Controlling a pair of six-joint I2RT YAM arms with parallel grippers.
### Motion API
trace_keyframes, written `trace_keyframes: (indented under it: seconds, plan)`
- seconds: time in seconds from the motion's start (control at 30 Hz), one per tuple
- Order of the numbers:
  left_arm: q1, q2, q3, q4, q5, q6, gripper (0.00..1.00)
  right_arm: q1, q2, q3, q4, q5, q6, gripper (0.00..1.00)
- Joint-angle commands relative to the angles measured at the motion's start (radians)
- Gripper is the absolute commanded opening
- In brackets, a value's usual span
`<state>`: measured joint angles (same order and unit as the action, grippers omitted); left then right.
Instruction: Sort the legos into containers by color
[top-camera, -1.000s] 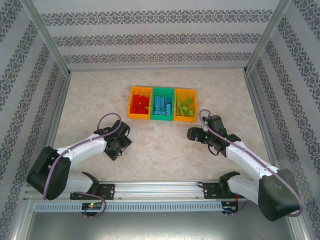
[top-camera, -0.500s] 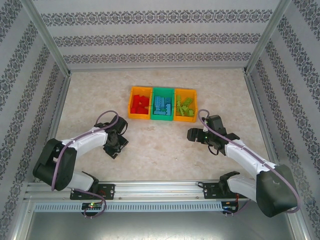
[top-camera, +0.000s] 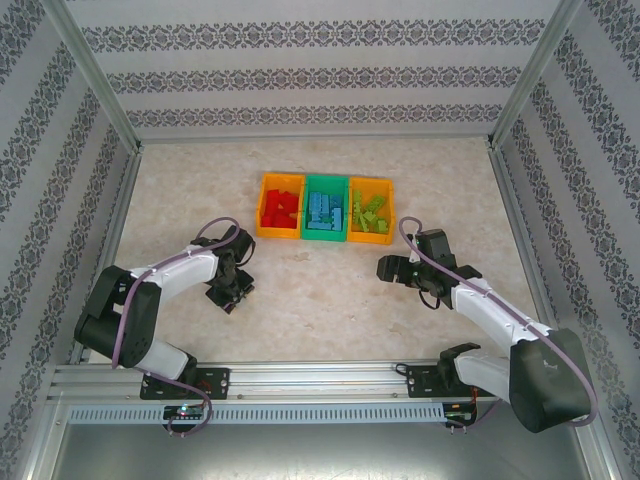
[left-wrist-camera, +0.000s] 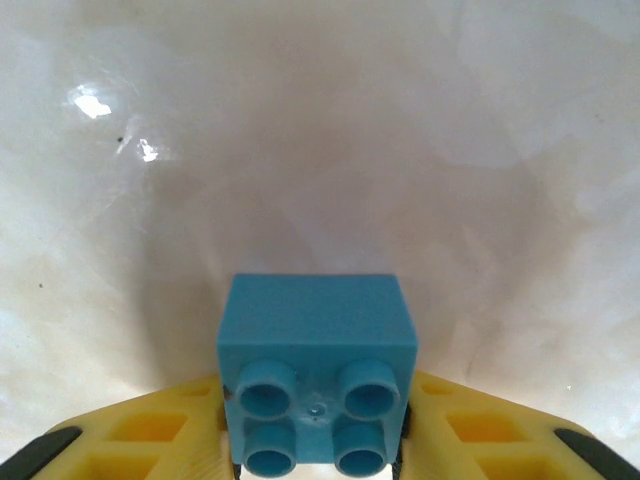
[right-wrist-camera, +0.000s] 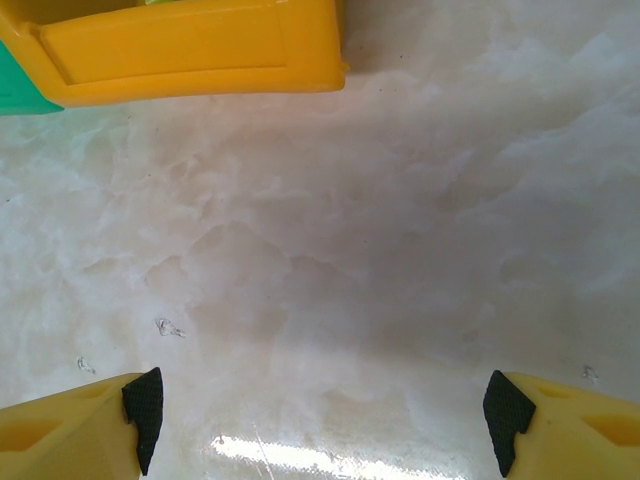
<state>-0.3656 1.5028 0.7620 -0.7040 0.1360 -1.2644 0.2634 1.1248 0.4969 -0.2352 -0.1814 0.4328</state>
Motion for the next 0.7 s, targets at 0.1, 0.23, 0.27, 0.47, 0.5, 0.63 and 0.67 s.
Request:
trace_keyframes:
  seconds: [0.1,0.23,0.27,0.47,0.5,0.63,0.67]
  plan:
    - [0.022,0.035,-0.012,0.239,-0.104,0.097,0.38,-0.014,0.003,0.027,-0.015,-0.020,-0.025,0.86]
    - [-0.006,0.020,0.024,0.215,-0.117,0.135,0.38,-0.025,0.006,0.027,-0.016,-0.024,-0.020,0.86]
    - [-0.016,0.020,0.034,0.213,-0.118,0.142,0.38,-0.026,0.006,0.029,-0.016,-0.026,-0.020,0.86]
    - [-0.122,0.077,0.161,0.183,-0.123,0.210,0.37,-0.036,0.006,0.035,-0.022,-0.027,-0.019,0.86]
    - [-0.152,0.098,0.197,0.158,-0.135,0.234,0.37,-0.039,0.004,0.035,-0.023,-0.026,-0.018,0.86]
    - [-0.246,0.181,0.372,0.083,-0.183,0.340,0.36,-0.052,-0.006,0.032,-0.030,-0.024,-0.010,0.86]
    - [-0.259,0.198,0.409,0.076,-0.187,0.361,0.35,-0.054,-0.008,0.033,-0.032,-0.025,-0.010,0.86]
